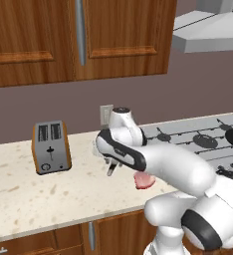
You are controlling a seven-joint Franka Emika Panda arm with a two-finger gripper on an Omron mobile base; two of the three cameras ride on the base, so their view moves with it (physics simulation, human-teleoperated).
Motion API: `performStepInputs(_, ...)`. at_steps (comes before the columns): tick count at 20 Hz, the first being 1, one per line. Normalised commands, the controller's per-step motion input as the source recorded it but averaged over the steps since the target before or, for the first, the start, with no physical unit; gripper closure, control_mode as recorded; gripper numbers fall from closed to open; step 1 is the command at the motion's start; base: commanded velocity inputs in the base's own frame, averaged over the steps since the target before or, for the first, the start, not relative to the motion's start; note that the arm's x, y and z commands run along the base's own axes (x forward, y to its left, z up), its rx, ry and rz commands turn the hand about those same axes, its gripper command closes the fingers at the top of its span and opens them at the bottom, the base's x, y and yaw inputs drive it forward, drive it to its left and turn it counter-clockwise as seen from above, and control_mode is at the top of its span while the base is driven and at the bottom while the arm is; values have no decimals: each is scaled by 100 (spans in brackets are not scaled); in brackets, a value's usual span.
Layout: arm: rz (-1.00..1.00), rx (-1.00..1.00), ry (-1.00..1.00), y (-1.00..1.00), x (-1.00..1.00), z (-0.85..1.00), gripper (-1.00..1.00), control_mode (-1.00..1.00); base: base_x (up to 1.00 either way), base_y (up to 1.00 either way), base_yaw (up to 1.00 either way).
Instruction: Place both pans onto different burners. Then place the potato and the steak on different pans.
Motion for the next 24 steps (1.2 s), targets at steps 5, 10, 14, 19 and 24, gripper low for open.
performStepInputs(5,0,1,13,-46,-55,76,100,-100,0,0,0)
performStepInputs(10,0,0,4,-61,-37,43,100,-100,0,0,0)
performStepInputs(14,0,0,2,-63,-3,9,100,-100,0,0,0)
performStepInputs(19,0,-1,0,-59,0,0,100,-100,0,0,0)
performStepInputs(24,0,-2,1,-61,0,0,100,-100,0,0,0)
